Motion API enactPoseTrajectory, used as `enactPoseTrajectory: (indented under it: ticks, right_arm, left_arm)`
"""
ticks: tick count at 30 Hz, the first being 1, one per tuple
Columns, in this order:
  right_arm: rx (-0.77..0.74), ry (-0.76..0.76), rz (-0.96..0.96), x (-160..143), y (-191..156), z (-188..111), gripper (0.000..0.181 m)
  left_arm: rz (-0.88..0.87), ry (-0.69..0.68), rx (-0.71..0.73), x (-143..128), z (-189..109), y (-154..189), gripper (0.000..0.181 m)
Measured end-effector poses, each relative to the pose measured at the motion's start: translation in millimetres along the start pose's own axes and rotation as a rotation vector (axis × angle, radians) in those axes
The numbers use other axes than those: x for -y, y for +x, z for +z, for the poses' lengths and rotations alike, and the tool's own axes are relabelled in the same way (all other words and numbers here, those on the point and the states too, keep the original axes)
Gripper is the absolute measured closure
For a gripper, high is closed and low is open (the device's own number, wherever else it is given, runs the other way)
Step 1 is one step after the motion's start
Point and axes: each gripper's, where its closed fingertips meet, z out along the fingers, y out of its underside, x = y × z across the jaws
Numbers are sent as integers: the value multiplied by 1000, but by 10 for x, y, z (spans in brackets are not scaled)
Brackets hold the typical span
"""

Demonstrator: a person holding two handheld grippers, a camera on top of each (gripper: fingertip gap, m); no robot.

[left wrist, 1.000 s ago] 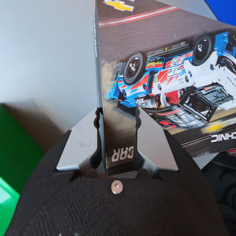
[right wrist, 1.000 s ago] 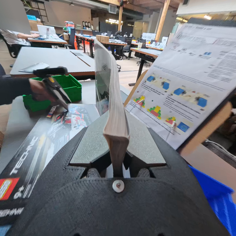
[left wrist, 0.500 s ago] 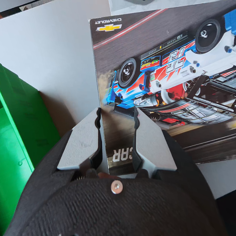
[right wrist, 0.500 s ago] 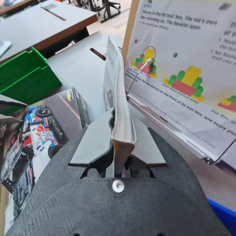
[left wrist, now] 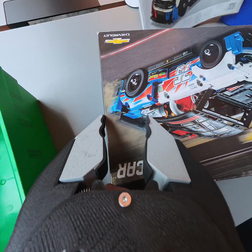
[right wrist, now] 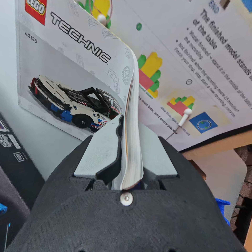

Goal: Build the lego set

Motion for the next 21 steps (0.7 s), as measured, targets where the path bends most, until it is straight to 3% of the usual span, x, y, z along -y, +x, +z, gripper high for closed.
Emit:
enactPoseTrajectory:
  ticks: [4, 11, 16, 18, 21]
  right_arm:
    - [25, -93, 95, -233, 126, -7, 154]
    - [-142, -202, -40, -429, 346, -127, 116]
    - [-88, 15, 28, -147, 411, -700, 109]
    - [-38, 47, 85, -261, 424, -966, 109]
    - [26, 33, 136, -718, 367, -1256, 107]
  left_arm:
    - [-1, 3, -8, 8, 16, 1, 123]
    - [-7, 9, -16, -28, -38, 56, 115]
    - [-7, 24, -7, -128, -204, 76, 118]
    - [-15, 42, -21, -179, -295, 117, 114]
    - [-6, 96, -24, -235, -452, 202, 125]
